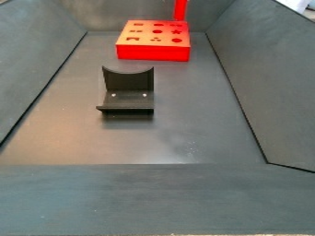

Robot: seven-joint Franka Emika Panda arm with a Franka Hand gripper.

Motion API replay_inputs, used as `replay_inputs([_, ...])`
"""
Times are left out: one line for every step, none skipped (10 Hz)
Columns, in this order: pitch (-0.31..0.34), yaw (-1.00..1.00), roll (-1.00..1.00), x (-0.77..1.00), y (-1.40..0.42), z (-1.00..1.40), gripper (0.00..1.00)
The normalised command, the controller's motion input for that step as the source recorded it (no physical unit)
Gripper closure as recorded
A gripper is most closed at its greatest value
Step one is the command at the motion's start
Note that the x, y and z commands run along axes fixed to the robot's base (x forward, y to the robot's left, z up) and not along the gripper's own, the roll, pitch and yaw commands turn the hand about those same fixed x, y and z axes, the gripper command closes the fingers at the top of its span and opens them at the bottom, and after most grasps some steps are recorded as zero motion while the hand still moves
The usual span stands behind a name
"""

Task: Pick up the star object. Move up. Move to above the board. Insert the star object.
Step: Insert the star object.

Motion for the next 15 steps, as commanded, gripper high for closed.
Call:
replay_inputs([-0.017,0.03,0.19,0.36,0.00,-0.62,1.00])
replay_inputs([0.000,0.04,0.18,0.59,0.00,-0.77,1.00])
replay_inputs([0.000,0.01,0.18,0.48,-0.03,-0.76,1.00])
replay_inputs([-0.100,0.00,0.01,0.00,-0.09,-0.20,1.00])
replay_inputs([0.000,0.00,0.12,0.00,0.00,-0.14,1.00])
replay_inputs([-0.043,0.00,0.16,0.23,-0.11,-0.90,1.00])
replay_inputs([-0.057,0.00,0.17,0.29,-0.10,-0.89,1.00])
replay_inputs([-0.043,0.01,0.18,0.17,-0.09,-0.80,1.00])
replay_inputs([0.000,0.00,0.00,0.00,0.00,-0.13,1.00])
replay_inputs([0.000,0.00,0.01,0.00,0.00,-0.15,1.00])
replay_inputs([0.000,0.00,0.16,-0.32,0.00,-0.37,1.00])
replay_inputs([0.000,0.00,0.00,-0.11,0.00,-0.11,1.00])
replay_inputs([0.000,0.00,0.01,0.00,0.00,0.00,1.00])
replay_inputs([-0.074,0.00,0.09,-0.06,-0.13,-0.31,1.00])
replay_inputs([-0.083,-0.07,0.15,-0.22,-0.18,-0.41,1.00])
